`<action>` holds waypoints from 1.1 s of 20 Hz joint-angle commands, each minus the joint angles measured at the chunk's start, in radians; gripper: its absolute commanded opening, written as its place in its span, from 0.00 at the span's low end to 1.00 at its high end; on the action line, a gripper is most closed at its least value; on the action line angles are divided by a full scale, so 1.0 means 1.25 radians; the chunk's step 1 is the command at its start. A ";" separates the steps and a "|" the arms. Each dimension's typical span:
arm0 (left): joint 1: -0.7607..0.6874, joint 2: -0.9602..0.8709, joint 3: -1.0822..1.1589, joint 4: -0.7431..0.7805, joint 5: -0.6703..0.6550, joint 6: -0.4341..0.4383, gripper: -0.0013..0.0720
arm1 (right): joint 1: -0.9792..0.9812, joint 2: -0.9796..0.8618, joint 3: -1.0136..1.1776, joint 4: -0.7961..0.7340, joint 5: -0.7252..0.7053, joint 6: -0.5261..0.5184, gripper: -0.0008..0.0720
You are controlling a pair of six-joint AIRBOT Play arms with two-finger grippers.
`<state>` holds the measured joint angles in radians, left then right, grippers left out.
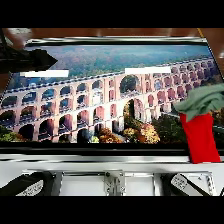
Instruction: Fold the shirts.
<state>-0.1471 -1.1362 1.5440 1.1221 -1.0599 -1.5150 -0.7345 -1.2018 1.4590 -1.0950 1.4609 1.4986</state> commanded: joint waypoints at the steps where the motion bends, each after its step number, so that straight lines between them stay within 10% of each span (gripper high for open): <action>1: -0.016 0.025 0.000 0.000 -0.033 0.008 0.07 | -0.095 -0.027 -0.020 -0.175 0.094 0.008 0.11; 8: -0.108 0.048 -0.002 0.000 -0.051 0.008 0.07 | -0.186 0.000 -0.358 -0.356 0.038 0.108 0.15; 10: -0.127 0.035 -0.002 0.000 -0.049 0.008 0.07 | -0.203 0.017 -0.421 -0.357 0.007 0.100 0.94; 11: -0.132 0.027 -0.002 0.000 -0.048 0.008 0.07 | -0.208 0.017 -0.426 -0.369 0.017 0.074 0.98; 15: -0.132 -0.001 -0.002 0.000 -0.048 0.008 0.07 | -0.208 0.067 -0.353 -0.396 -0.031 0.075 0.95; 17: -0.145 -0.018 -0.002 0.011 -0.048 0.008 0.06 | -0.197 0.116 -0.287 -0.312 -0.115 0.072 0.62; 22: -0.249 -0.150 0.000 0.341 -0.176 -0.137 0.07 | 0.058 0.194 -0.249 0.031 -0.305 -0.092 0.65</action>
<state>-0.3950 -1.2377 1.5425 1.3216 -1.1629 -1.5669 -0.8238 -1.0004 1.1233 -1.2610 1.2079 1.4868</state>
